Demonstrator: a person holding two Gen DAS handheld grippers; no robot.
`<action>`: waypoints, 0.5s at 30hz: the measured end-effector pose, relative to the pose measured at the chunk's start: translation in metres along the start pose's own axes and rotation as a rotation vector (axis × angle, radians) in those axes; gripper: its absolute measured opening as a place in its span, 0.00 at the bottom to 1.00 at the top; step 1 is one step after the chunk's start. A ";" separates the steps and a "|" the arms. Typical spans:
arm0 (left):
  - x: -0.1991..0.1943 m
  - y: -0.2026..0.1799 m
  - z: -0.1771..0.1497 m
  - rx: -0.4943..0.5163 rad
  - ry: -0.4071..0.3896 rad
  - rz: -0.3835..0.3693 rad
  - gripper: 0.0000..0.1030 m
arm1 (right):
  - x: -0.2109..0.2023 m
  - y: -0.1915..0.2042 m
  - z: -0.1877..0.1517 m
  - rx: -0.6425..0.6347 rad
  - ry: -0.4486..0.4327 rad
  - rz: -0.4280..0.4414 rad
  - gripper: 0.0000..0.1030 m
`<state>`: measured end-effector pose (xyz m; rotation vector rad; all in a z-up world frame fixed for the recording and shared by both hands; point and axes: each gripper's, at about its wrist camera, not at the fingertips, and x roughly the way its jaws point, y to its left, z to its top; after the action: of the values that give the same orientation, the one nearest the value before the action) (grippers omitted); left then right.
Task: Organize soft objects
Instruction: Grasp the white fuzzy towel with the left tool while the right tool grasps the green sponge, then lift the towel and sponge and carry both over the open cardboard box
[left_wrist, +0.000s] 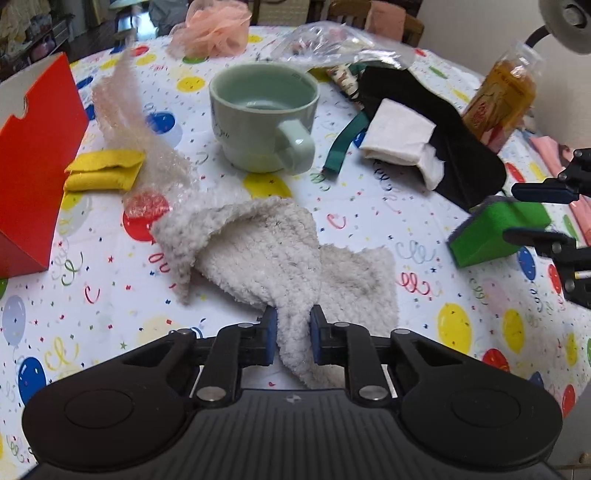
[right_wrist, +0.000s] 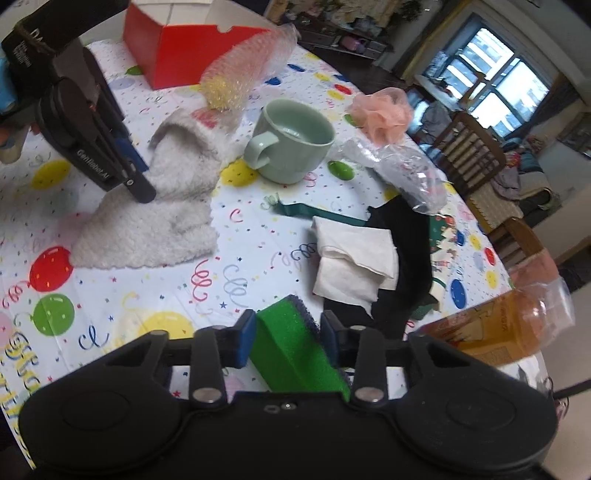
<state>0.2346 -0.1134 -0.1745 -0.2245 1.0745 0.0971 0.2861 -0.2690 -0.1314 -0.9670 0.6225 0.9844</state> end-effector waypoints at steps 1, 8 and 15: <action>-0.003 0.000 0.000 0.004 -0.012 -0.003 0.16 | -0.003 0.001 0.000 0.013 -0.003 -0.015 0.28; -0.027 0.004 0.004 0.015 -0.075 -0.022 0.16 | -0.023 -0.012 0.000 0.220 -0.027 -0.039 0.10; -0.051 0.012 0.007 0.006 -0.122 -0.037 0.16 | -0.043 -0.022 -0.002 0.376 -0.060 -0.043 0.05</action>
<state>0.2140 -0.0980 -0.1276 -0.2304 0.9489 0.0735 0.2867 -0.2922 -0.0895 -0.6132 0.7033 0.8173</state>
